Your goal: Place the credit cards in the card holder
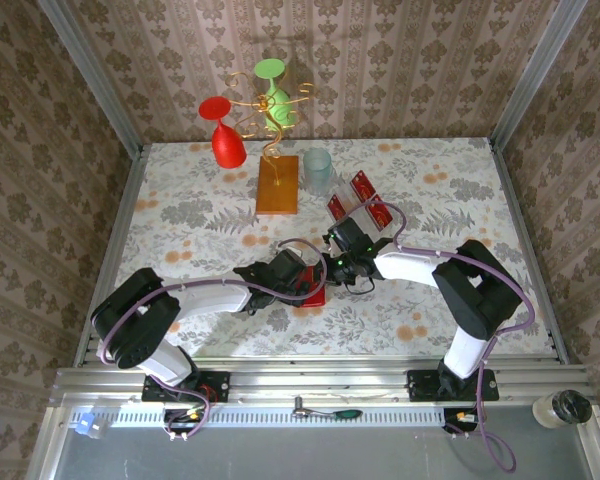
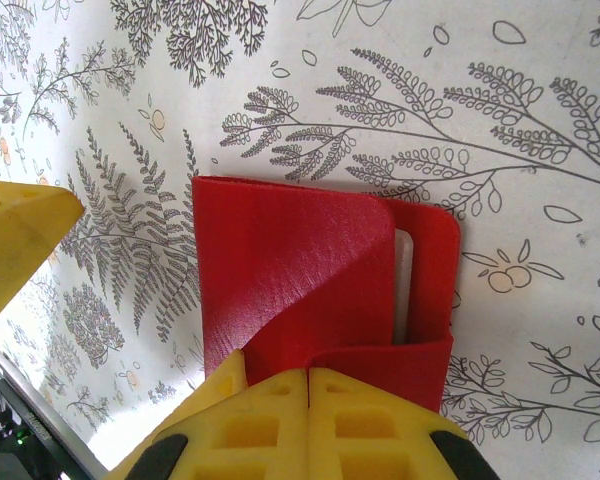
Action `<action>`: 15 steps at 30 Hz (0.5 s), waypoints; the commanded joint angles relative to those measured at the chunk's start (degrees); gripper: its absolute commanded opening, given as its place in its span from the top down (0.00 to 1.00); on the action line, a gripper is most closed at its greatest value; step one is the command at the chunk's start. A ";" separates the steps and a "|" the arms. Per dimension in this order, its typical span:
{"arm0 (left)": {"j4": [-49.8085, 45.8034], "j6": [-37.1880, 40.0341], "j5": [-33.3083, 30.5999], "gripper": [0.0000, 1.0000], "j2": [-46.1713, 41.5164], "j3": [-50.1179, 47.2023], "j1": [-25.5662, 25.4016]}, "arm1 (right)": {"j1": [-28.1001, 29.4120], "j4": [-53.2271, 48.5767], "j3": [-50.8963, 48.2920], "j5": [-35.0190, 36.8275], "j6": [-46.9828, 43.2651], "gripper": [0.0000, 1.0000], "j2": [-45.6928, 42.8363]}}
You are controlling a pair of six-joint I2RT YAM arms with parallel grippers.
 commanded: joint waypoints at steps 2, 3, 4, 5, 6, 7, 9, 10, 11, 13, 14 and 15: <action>-1.83 -0.26 1.94 0.00 3.30 -1.38 -0.95 | 0.35 -0.05 -0.48 0.18 -0.95 1.00 1.57; -1.85 -0.26 1.90 0.00 3.30 -1.38 -0.96 | 0.48 0.14 -0.73 0.14 -0.86 1.00 1.68; -1.92 -0.23 1.94 0.00 3.28 -1.38 -1.01 | 0.58 0.45 -1.19 0.09 -0.79 1.00 1.77; -1.92 -0.26 1.94 0.00 3.28 -1.38 -0.96 | 0.62 0.43 -1.55 0.24 -0.78 1.00 1.93; -1.92 -0.27 1.94 0.00 3.31 -1.38 -1.00 | 0.66 0.53 -1.92 0.34 -0.79 1.00 2.22; -1.91 -0.31 1.94 0.00 3.31 -1.38 -0.99 | 0.73 0.64 -2.40 0.35 -0.68 1.00 2.45; -2.01 -0.31 1.92 0.00 3.30 -1.38 -1.02 | 0.75 0.86 -3.31 0.57 -0.66 1.00 2.86; -2.01 -0.32 1.93 0.00 3.25 -1.43 -1.01 | 0.84 1.13 -3.79 0.58 -0.52 1.00 3.13; -1.96 -0.31 1.93 0.00 3.29 -1.44 -1.04 | 0.86 1.25 -4.19 0.58 -0.46 1.00 3.28; -2.07 -0.36 1.85 0.00 3.28 -1.39 -1.12 | 0.93 1.62 -5.17 0.75 -0.42 1.00 3.52; -2.09 -0.36 1.84 0.00 3.23 -1.38 -1.12 | 1.00 1.84 -5.65 0.83 -0.43 1.00 3.39; -2.12 -0.41 1.84 0.00 3.21 -1.38 -1.10 | 1.09 1.83 -6.15 1.03 -0.41 1.00 3.38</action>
